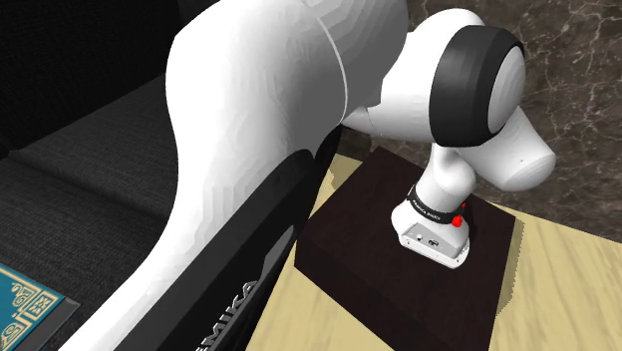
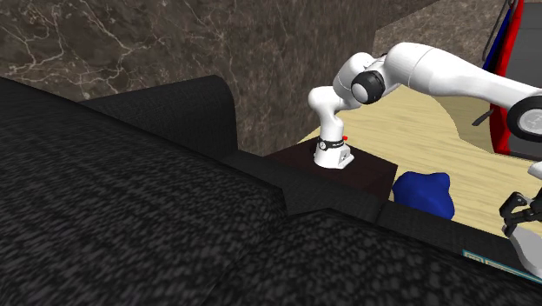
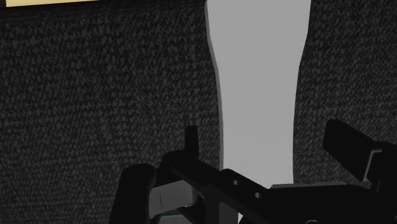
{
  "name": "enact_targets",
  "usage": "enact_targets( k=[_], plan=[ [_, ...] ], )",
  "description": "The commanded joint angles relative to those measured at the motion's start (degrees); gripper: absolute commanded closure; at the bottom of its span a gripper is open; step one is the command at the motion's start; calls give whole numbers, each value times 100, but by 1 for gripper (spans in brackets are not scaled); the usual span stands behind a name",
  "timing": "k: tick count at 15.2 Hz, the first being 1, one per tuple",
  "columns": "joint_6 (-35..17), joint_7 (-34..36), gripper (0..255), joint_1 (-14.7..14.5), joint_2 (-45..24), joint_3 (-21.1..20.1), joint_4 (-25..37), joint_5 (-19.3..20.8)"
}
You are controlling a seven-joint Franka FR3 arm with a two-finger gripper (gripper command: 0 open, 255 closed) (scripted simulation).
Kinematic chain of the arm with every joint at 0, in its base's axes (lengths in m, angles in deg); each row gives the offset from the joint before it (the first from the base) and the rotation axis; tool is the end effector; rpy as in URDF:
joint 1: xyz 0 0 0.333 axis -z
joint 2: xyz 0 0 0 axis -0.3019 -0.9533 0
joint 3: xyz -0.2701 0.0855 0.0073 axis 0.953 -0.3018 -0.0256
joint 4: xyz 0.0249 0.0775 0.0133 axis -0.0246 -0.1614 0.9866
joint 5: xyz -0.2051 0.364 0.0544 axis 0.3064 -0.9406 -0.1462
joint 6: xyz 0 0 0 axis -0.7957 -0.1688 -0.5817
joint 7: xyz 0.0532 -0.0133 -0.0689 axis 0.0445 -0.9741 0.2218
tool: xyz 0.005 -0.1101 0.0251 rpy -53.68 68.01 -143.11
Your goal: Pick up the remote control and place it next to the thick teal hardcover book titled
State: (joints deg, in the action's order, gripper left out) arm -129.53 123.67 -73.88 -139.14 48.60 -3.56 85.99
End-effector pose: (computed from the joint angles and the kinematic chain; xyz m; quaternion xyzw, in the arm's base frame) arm 0.2028 0.7452 0.3285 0.9905 0.1350 0.0250 0.0007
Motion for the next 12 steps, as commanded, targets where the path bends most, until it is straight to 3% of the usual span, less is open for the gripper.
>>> enact_targets(
  k=[1, 5, 12],
  plan=[
    [-1, 1, 0, 2, 4, -1, -5, -1],
    [670, -123, 0, -176, 69, -27, 664, -64],
    [670, -123, 0, -176, 69, -27, 664, -64]
  ],
)
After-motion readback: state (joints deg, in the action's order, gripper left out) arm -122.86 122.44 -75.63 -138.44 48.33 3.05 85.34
